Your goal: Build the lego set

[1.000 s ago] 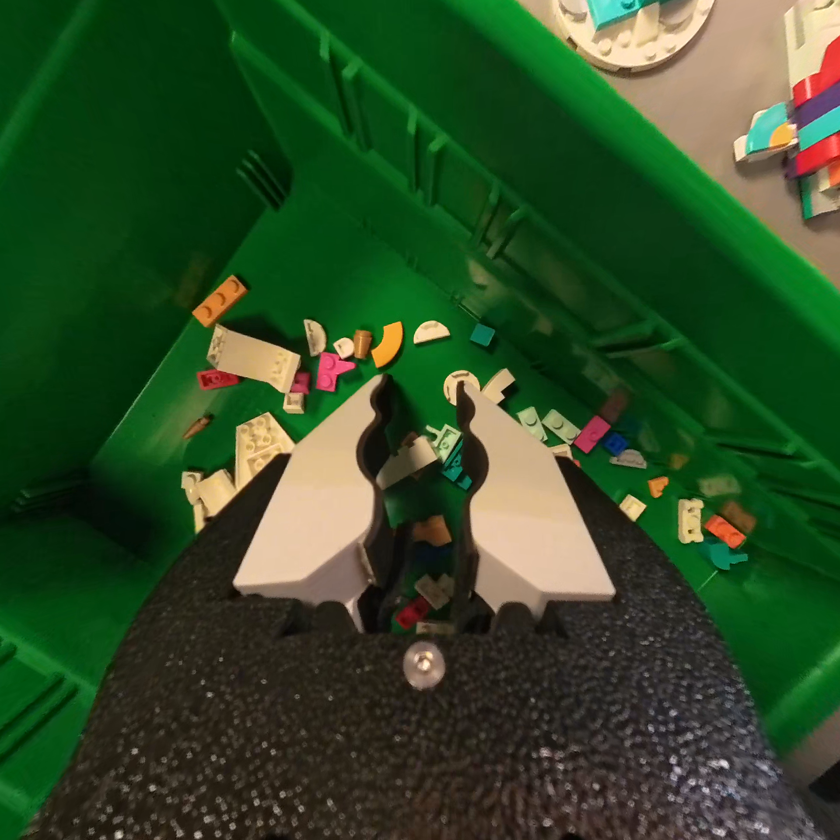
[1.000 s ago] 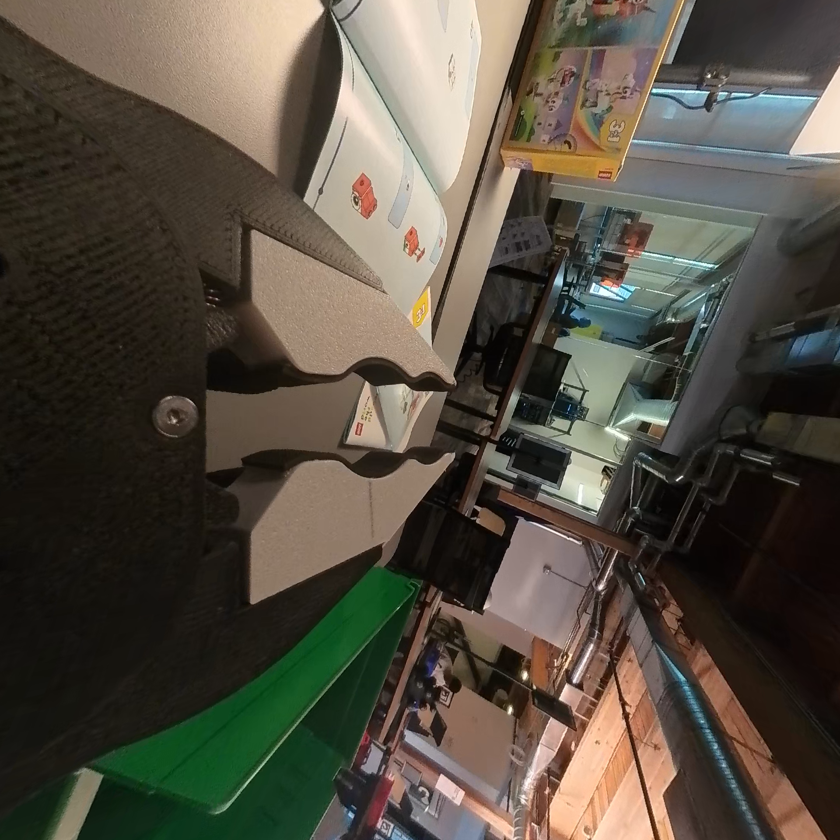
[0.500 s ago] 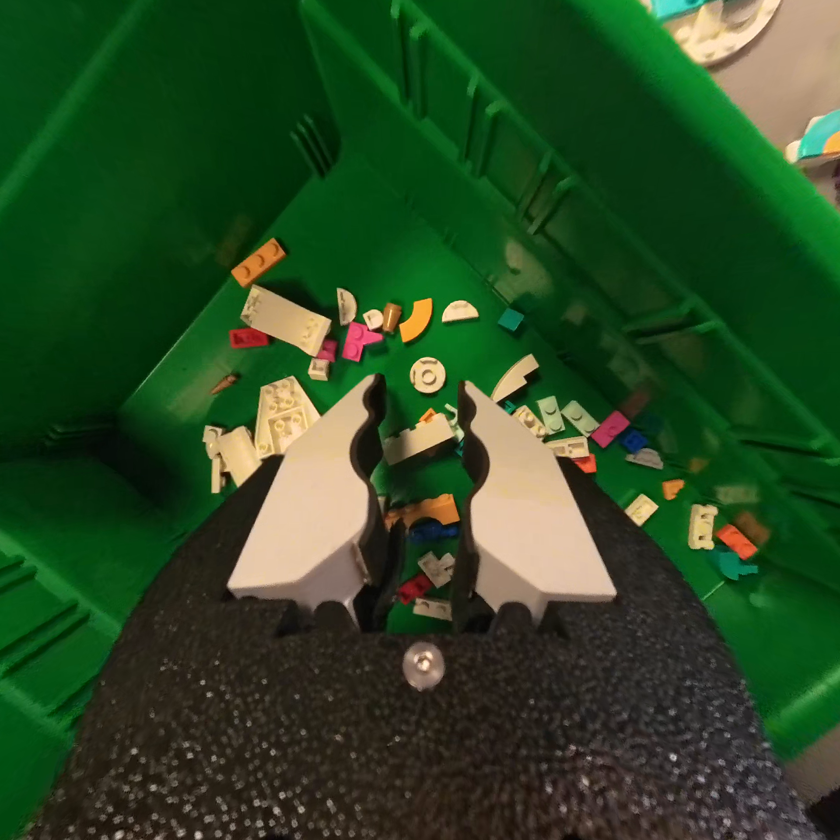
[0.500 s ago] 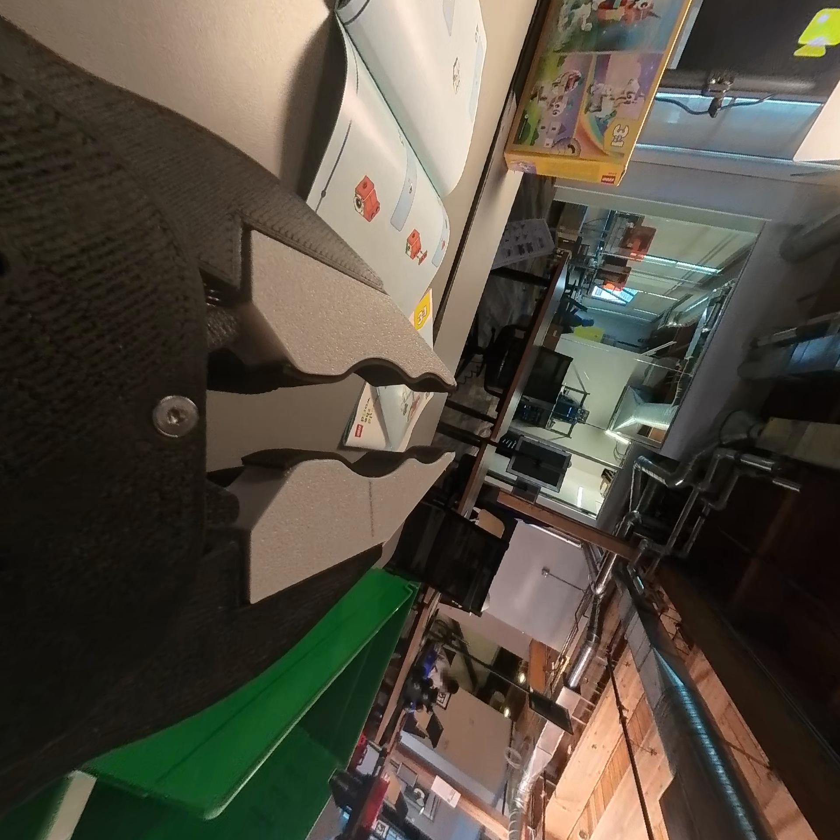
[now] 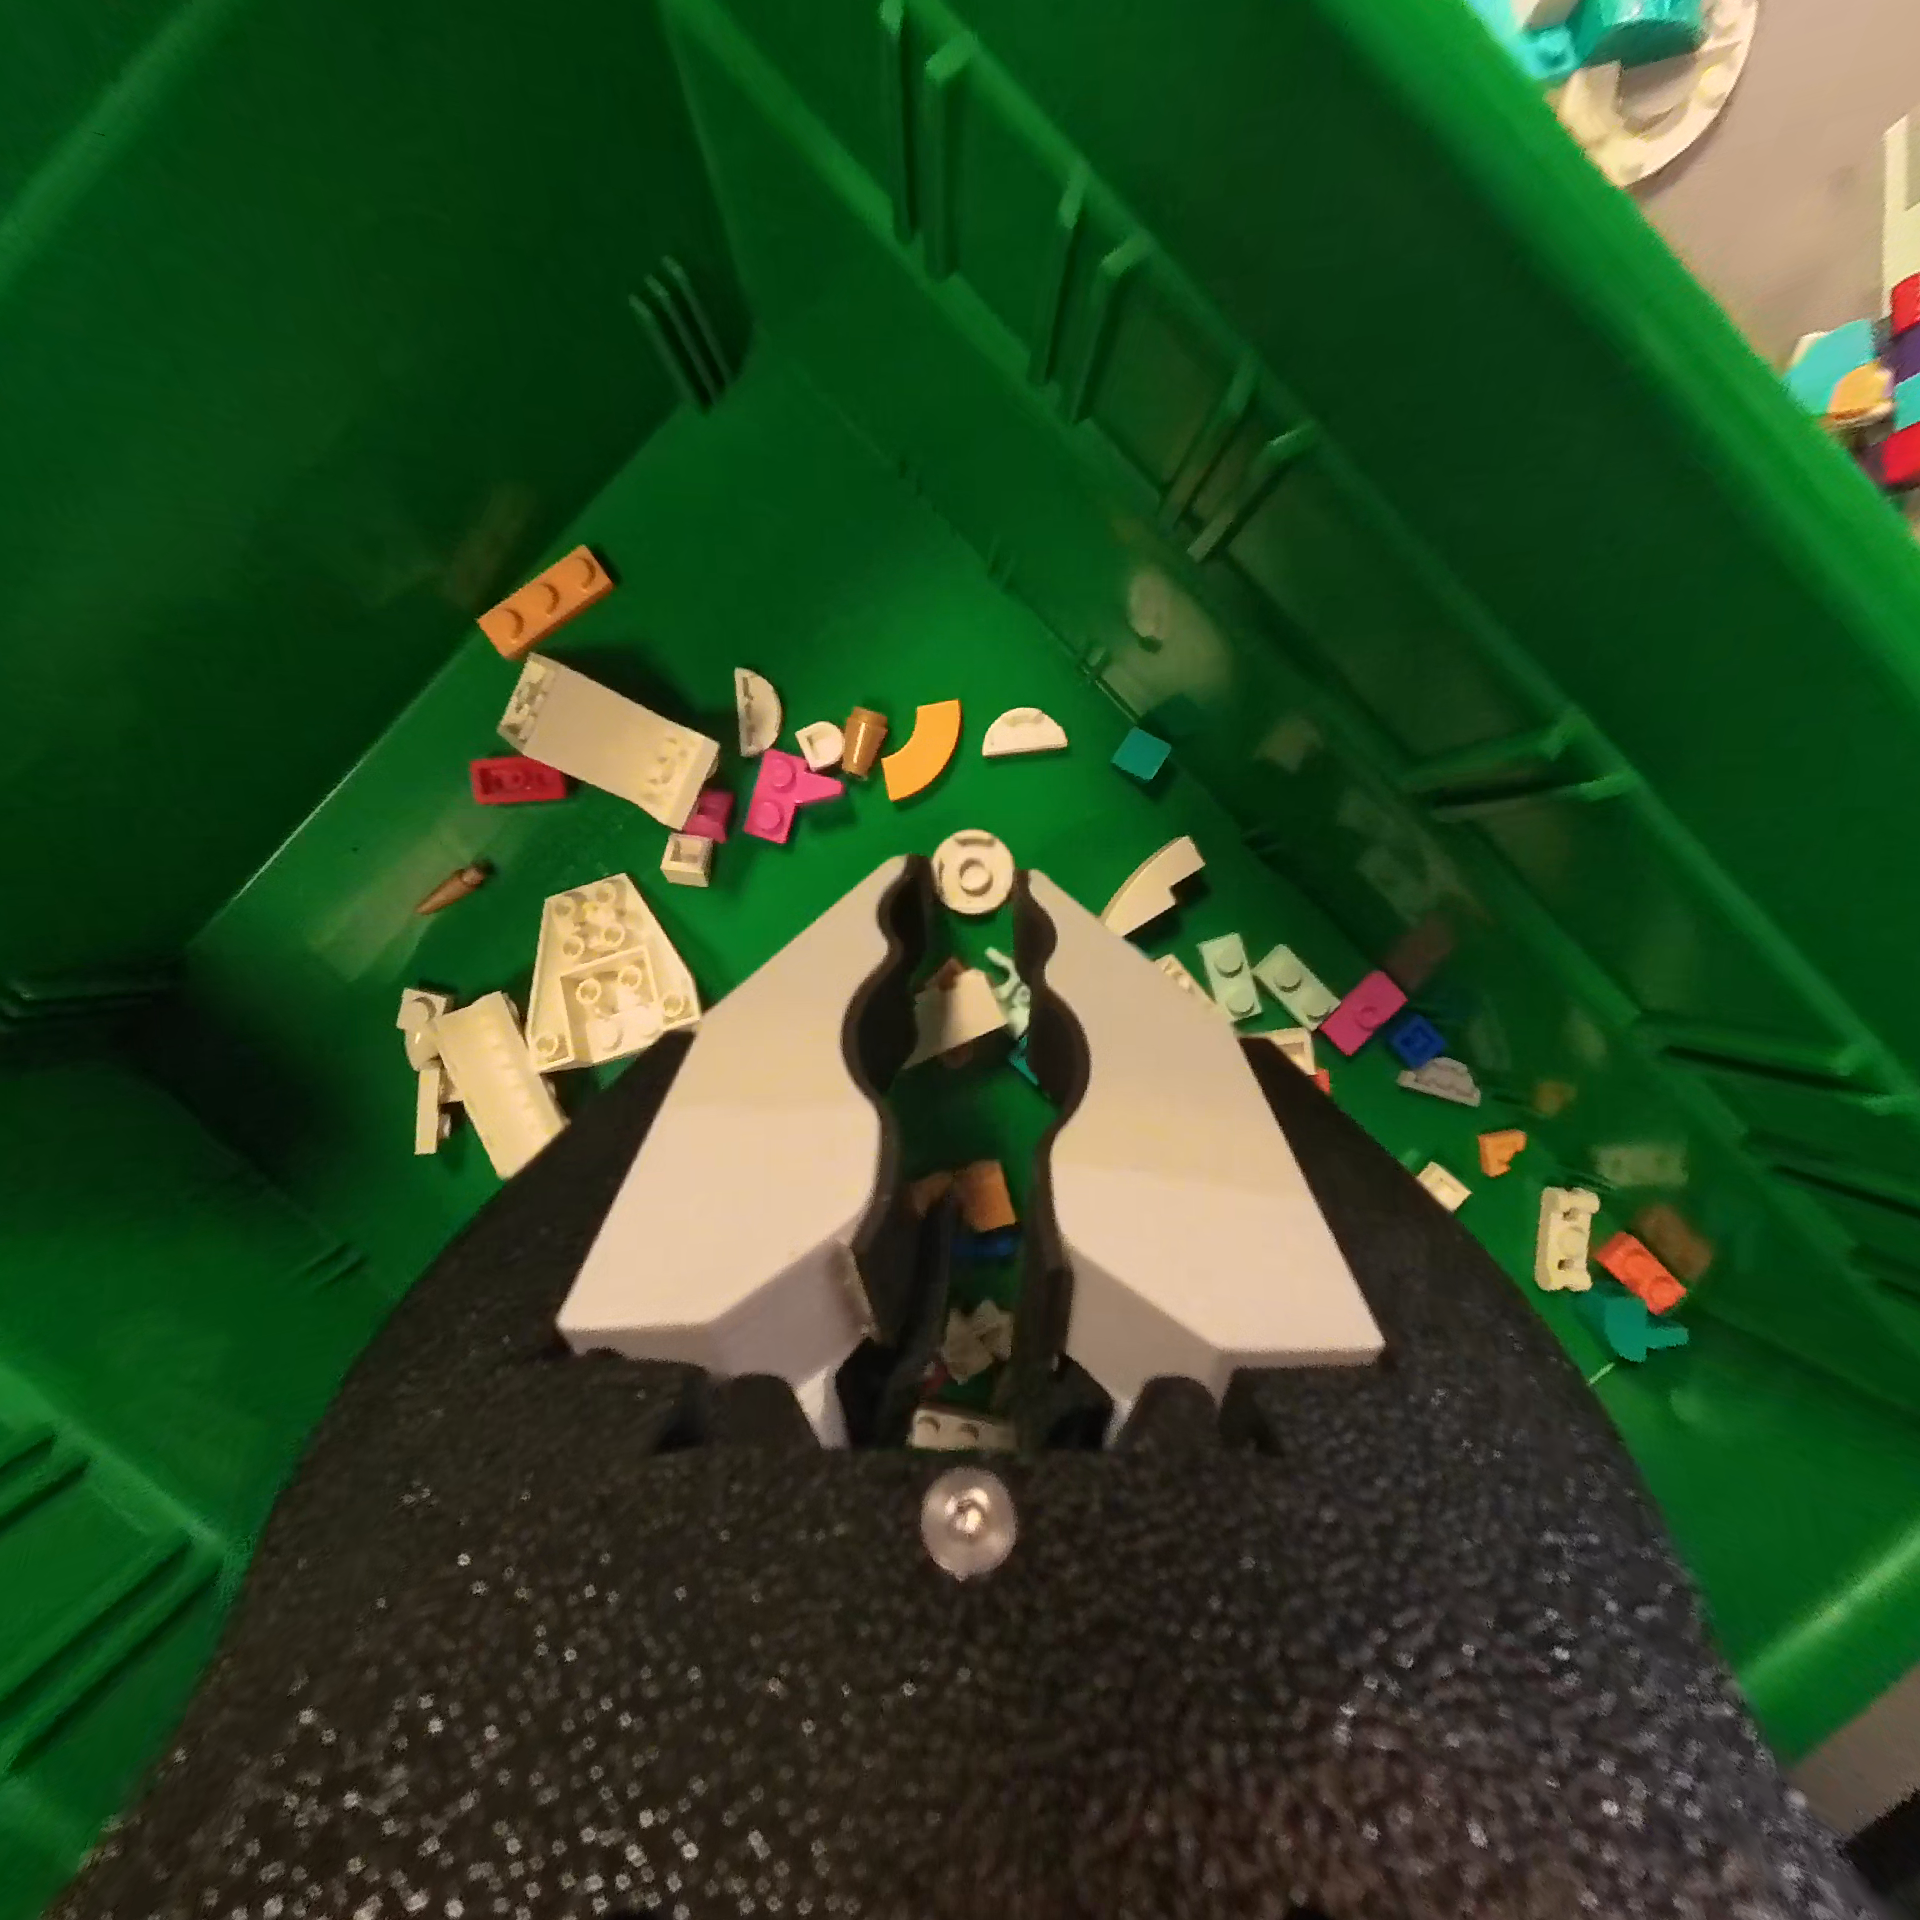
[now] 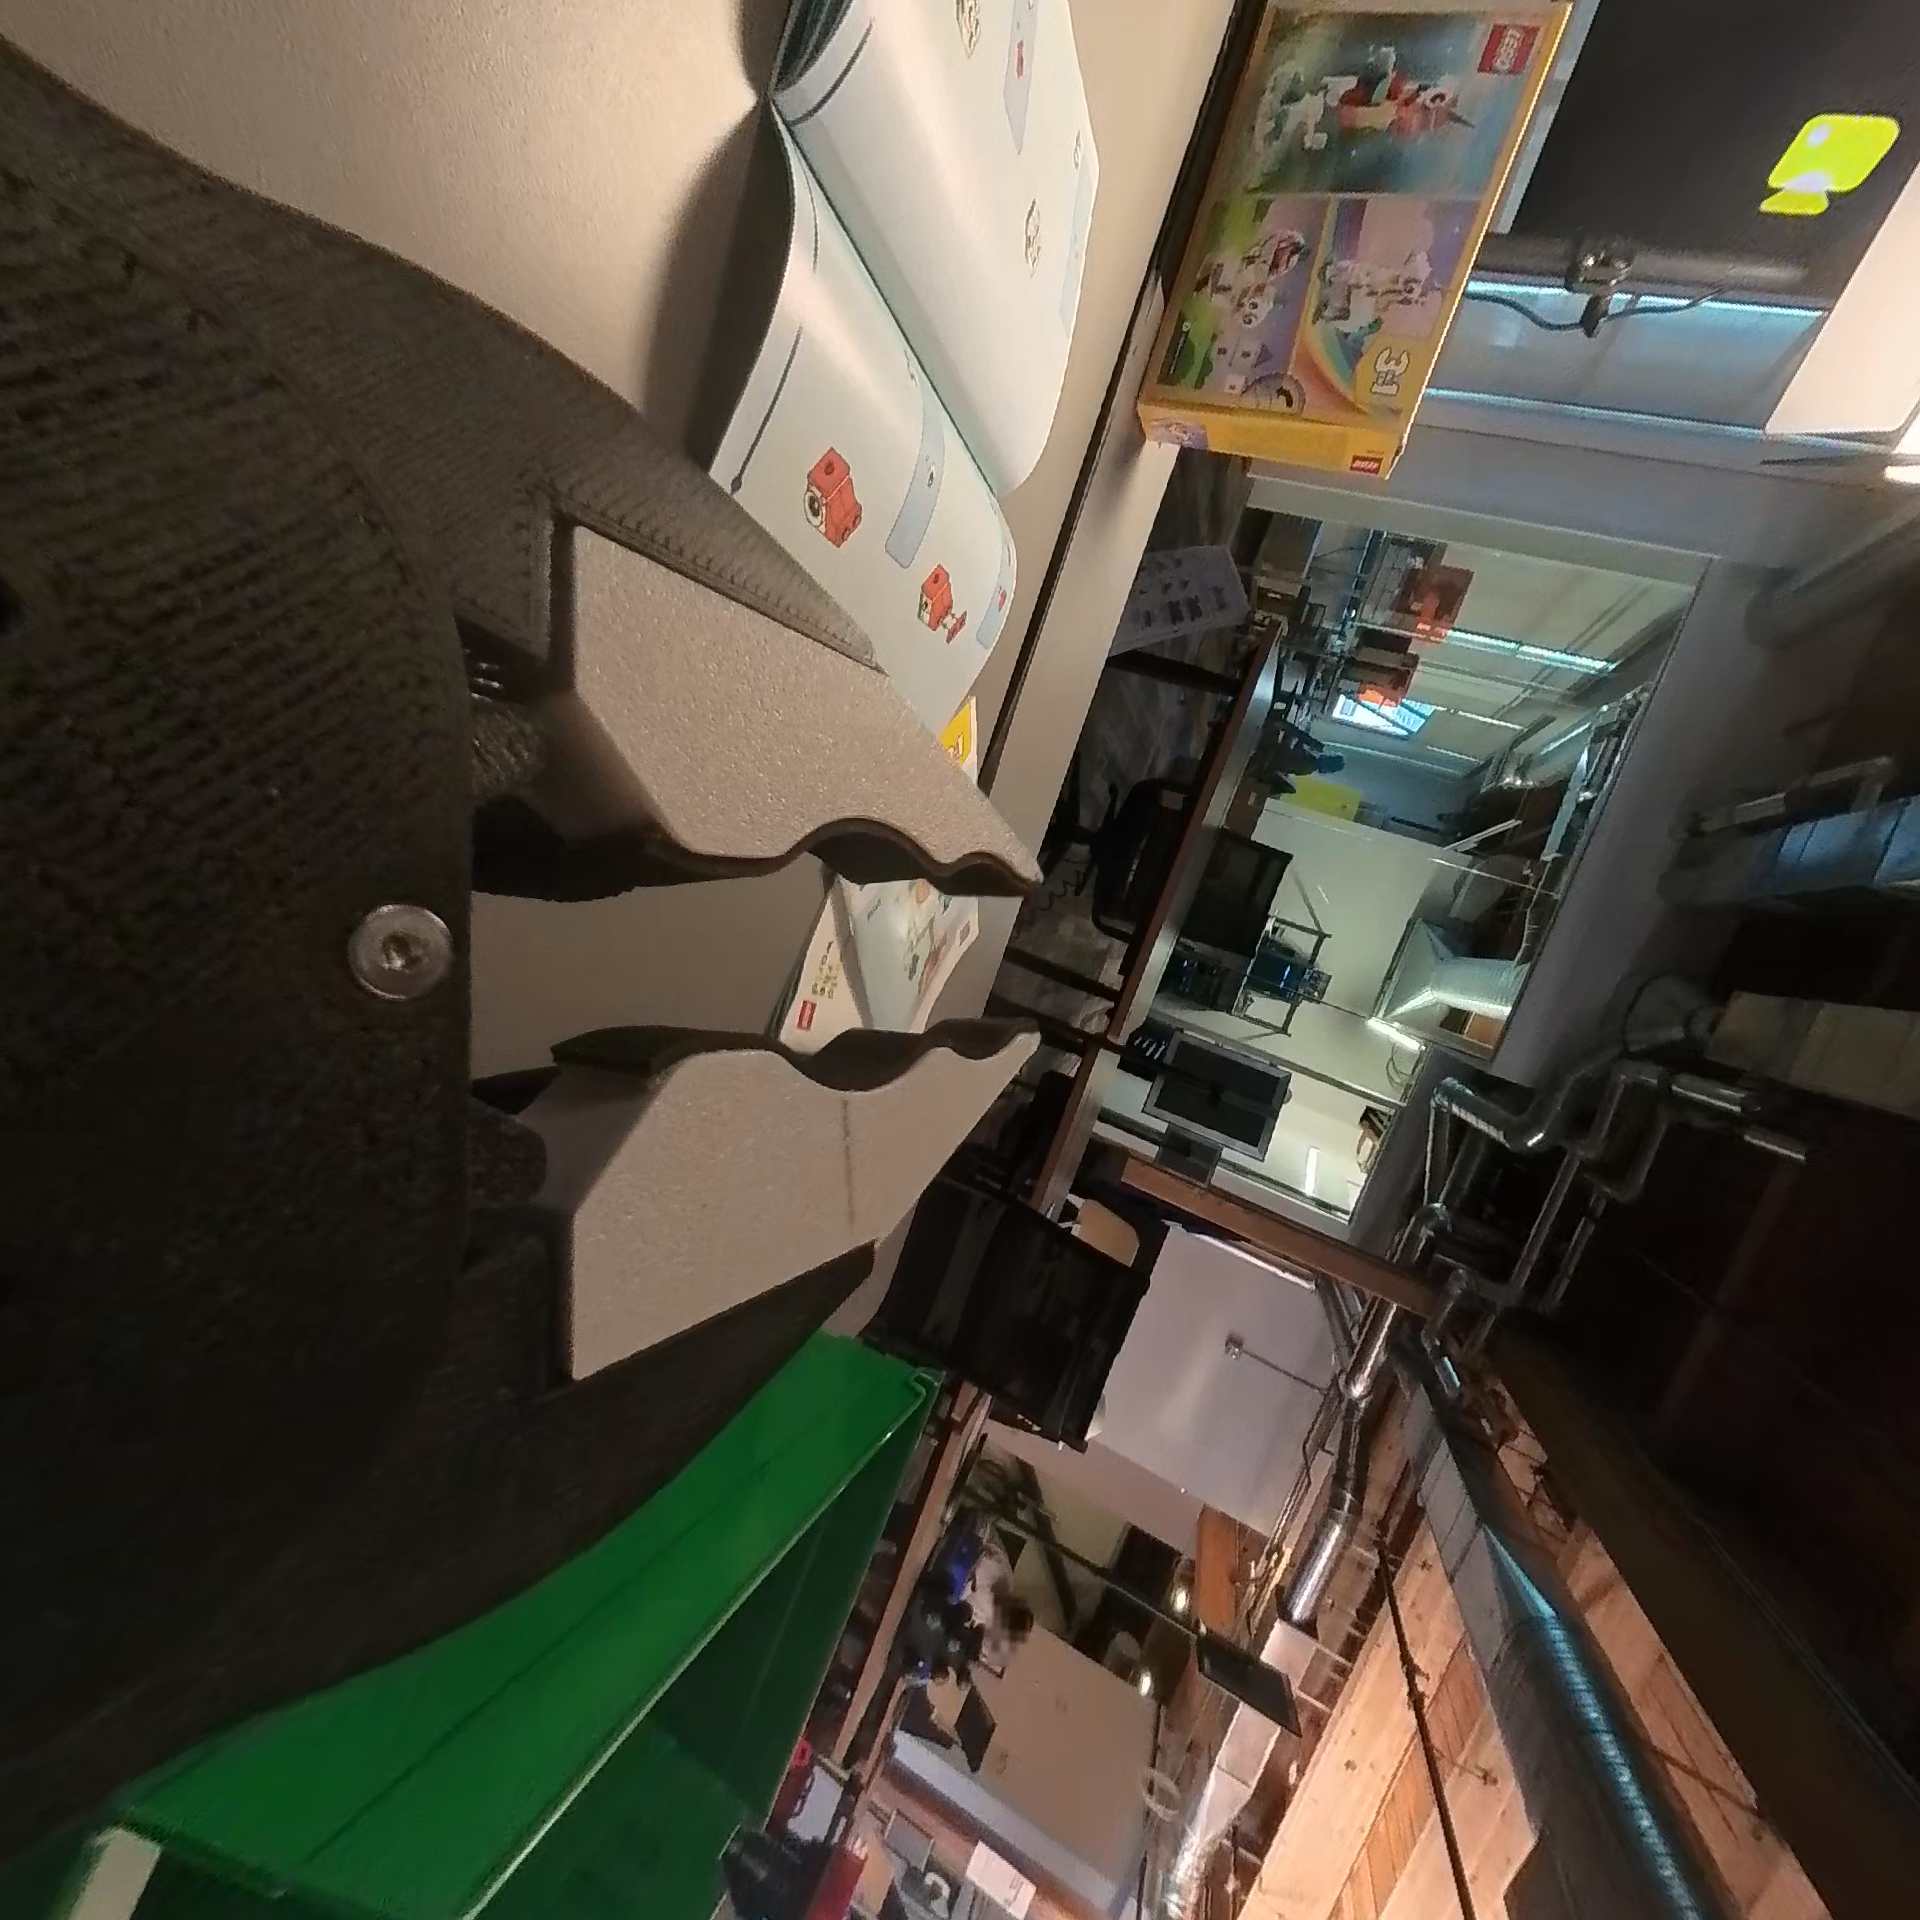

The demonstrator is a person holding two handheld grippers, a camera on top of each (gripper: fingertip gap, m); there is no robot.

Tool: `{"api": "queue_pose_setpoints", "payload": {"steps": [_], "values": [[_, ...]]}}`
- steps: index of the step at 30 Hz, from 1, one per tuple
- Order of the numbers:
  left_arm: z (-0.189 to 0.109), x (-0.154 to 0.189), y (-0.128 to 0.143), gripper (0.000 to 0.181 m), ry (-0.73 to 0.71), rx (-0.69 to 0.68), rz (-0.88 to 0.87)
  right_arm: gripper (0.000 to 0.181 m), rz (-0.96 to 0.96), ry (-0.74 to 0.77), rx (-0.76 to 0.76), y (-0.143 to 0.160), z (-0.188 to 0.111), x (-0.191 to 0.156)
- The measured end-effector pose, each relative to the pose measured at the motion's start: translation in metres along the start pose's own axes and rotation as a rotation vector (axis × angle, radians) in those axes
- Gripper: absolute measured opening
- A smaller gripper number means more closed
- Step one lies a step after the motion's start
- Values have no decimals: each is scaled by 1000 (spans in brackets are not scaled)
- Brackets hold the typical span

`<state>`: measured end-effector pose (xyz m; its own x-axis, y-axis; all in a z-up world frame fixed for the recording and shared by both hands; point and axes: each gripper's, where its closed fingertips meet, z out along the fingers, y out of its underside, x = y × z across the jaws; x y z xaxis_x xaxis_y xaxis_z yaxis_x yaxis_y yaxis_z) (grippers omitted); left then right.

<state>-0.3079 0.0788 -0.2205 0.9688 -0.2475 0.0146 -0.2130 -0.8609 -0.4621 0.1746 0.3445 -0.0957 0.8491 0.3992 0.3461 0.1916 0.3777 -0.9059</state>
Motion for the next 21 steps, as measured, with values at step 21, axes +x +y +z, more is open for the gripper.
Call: {"api": "queue_pose_setpoints", "payload": {"steps": [21], "values": [[-175,206,-149,12,-156,897,319,22,362,-826,355,-153,-53,-99]]}}
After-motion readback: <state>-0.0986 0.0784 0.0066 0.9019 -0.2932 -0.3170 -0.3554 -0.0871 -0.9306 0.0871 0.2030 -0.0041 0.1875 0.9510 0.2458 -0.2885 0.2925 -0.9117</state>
